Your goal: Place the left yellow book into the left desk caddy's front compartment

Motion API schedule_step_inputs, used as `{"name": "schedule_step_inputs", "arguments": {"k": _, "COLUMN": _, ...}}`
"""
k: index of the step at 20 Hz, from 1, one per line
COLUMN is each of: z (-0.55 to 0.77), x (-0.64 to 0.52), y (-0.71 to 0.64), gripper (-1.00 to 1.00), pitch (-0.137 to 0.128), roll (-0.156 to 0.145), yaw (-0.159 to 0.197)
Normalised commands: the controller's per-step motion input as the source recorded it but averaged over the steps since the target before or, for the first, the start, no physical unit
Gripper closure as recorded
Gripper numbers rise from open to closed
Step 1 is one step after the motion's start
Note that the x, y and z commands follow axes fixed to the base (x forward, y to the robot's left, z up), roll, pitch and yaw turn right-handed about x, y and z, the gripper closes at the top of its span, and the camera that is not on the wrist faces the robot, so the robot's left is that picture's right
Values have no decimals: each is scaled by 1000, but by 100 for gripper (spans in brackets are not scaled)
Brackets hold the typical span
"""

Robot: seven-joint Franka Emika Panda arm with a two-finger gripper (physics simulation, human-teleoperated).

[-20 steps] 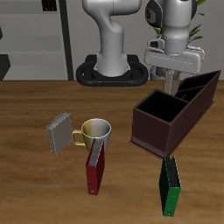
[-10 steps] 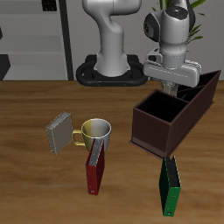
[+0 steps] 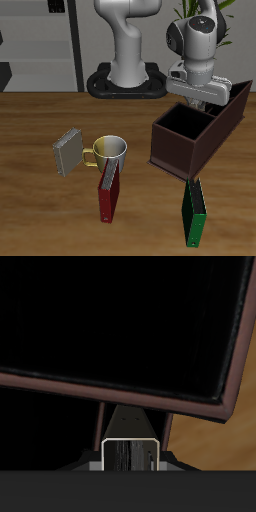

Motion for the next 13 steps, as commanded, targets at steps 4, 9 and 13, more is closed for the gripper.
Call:
{"name": "schedule_step_inputs", "arguments": {"k": 4, "z": 68, "x": -83, "y": 39, "gripper": -100, "pitch": -10, "roll": 43, "yaw": 24}}
{"name": "schedule_step_inputs", "arguments": {"k": 9, "z": 156, "x": -99, "y": 28, "gripper": -100, "pitch": -24, "roll": 23, "yaw": -2}}
{"name": "schedule_step_inputs", "arguments": {"k": 13, "z": 75, "x": -66, "y": -72, "gripper": -100, "pitch": -13, "roll": 2, "yaw": 6}}
